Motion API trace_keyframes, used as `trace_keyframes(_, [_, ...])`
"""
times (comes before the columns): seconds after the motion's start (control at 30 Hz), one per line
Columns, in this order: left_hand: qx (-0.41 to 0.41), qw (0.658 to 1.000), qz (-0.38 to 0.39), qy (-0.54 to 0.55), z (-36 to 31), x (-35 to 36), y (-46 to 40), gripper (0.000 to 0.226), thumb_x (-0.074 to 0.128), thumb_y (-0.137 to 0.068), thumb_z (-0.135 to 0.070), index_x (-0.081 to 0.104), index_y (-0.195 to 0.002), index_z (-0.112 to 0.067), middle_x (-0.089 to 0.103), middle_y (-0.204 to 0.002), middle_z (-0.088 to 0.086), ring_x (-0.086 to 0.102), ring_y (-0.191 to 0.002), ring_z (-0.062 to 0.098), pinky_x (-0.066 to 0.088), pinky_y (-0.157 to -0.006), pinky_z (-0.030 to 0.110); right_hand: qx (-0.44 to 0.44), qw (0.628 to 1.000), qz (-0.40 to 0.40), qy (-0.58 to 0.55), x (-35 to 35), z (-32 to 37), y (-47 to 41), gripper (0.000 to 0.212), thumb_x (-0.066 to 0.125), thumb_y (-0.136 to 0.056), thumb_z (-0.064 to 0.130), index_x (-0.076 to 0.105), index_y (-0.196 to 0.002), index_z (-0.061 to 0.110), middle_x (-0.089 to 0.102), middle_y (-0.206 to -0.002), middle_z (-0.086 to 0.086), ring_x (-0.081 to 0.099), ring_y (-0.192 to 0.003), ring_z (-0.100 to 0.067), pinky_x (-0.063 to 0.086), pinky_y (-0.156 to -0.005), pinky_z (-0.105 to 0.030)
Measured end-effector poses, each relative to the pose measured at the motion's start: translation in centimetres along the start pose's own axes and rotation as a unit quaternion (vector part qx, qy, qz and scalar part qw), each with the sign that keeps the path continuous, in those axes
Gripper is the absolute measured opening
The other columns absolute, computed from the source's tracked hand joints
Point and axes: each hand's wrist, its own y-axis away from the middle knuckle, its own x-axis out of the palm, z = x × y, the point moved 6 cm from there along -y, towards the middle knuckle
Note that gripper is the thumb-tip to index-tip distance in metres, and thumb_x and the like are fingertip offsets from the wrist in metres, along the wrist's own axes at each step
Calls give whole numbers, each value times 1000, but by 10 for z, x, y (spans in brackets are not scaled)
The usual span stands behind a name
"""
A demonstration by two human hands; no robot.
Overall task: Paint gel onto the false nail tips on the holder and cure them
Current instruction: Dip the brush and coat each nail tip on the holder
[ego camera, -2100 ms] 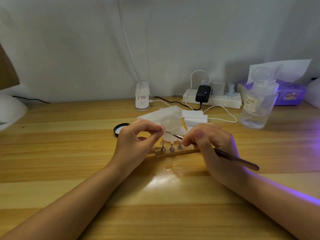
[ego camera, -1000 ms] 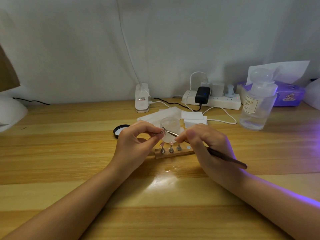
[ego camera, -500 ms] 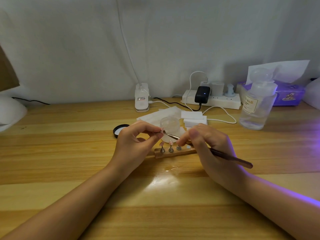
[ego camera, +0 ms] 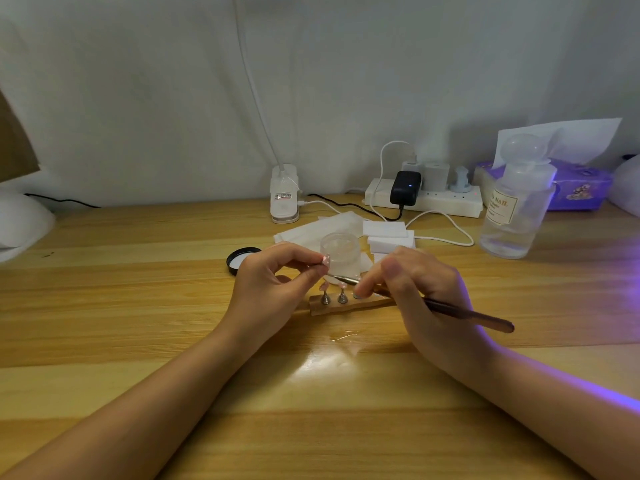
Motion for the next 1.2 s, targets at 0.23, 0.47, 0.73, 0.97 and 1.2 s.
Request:
trace_keyframes(0.23, [8,1000,-4,-6,-1,0,-1,18,72,-74,-9,69,-81,-25,68,-80,-8,63,-77,7,51,-65,17,29,999,-6,21,1,-4,-3,33,36,-91,31,65,-78,19,60,-74,12,58,-75,-4,45,-70,-27])
trace_keyframes(0.47, [18,1000,-2,-1,-2,0,0,15,71,-74,-11,70,-82,-24,68,-80,-5,62,-77,9,51,-64,20,-6,1000,-9,14,-1,1,1,49,34,-95,33,67,-68,8,61,-68,6,55,-70,-2,41,-72,-24])
trace_keyframes(0.73, [16,1000,-2,14,-3,0,0,18,72,-73,-10,69,-81,-26,66,-79,-7,60,-75,6,45,-56,11,1,999,19,47,4,1,-2,35,40,-90,26,68,-76,10,64,-72,-1,59,-71,-18,45,-70,-38])
trace_keyframes(0.97, [15,1000,-6,8,-3,0,-1,17,72,-74,-9,70,-81,-24,66,-78,-7,60,-74,9,47,-58,14,2,1000,-6,23,-1,2,-1,38,37,-90,25,65,-69,12,62,-67,3,55,-69,-5,43,-70,-25])
trace_keyframes(1.2, [10,1000,1,1,-4,0,0,18,72,-74,-7,70,-82,-22,65,-79,-7,59,-74,7,45,-56,12,6,999,20,33,3,1,-1,36,40,-90,26,68,-75,10,64,-75,5,60,-73,-11,46,-71,-32])
